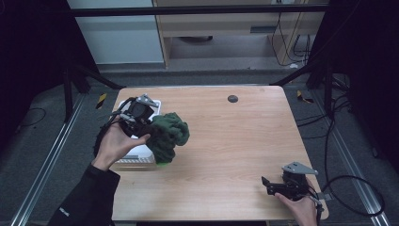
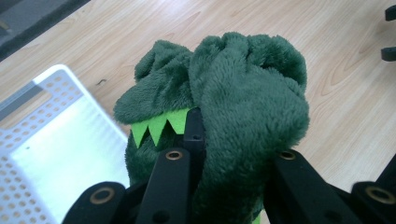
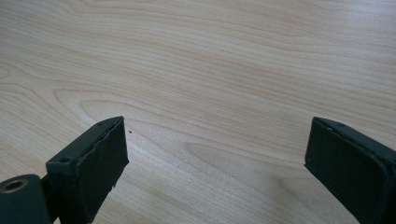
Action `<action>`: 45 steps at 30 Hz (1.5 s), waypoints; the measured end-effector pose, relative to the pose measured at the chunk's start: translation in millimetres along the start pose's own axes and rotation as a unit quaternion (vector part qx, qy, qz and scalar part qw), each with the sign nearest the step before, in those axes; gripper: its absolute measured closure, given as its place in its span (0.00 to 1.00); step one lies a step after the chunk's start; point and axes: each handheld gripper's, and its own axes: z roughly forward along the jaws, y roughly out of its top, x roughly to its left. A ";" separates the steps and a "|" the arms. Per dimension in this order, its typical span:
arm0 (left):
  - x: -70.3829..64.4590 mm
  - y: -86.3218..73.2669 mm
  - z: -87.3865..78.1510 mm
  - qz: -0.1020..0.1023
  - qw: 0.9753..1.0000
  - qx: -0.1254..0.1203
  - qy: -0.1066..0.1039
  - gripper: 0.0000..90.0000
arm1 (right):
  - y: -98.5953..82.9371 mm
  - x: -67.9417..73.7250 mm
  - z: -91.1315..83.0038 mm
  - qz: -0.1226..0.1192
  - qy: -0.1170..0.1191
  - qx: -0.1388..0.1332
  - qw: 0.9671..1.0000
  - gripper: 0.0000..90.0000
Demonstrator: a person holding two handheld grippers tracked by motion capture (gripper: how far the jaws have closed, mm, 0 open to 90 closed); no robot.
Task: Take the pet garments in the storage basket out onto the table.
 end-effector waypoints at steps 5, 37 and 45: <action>-7.8 7.4 9.4 0.012 1.000 0.005 -0.007 0.85 | 0.0 -0.4 -0.3 -0.001 0.000 -0.001 1.000 0.07; -44.8 37.2 74.0 0.064 0.996 0.043 -0.049 0.84 | -0.8 -4.9 -5.1 0.002 -0.019 -0.012 1.000 0.07; -53.6 39.1 93.7 0.069 0.995 0.052 -0.054 0.83 | -1.1 -6.0 -6.2 0.004 -0.024 -0.015 1.000 0.07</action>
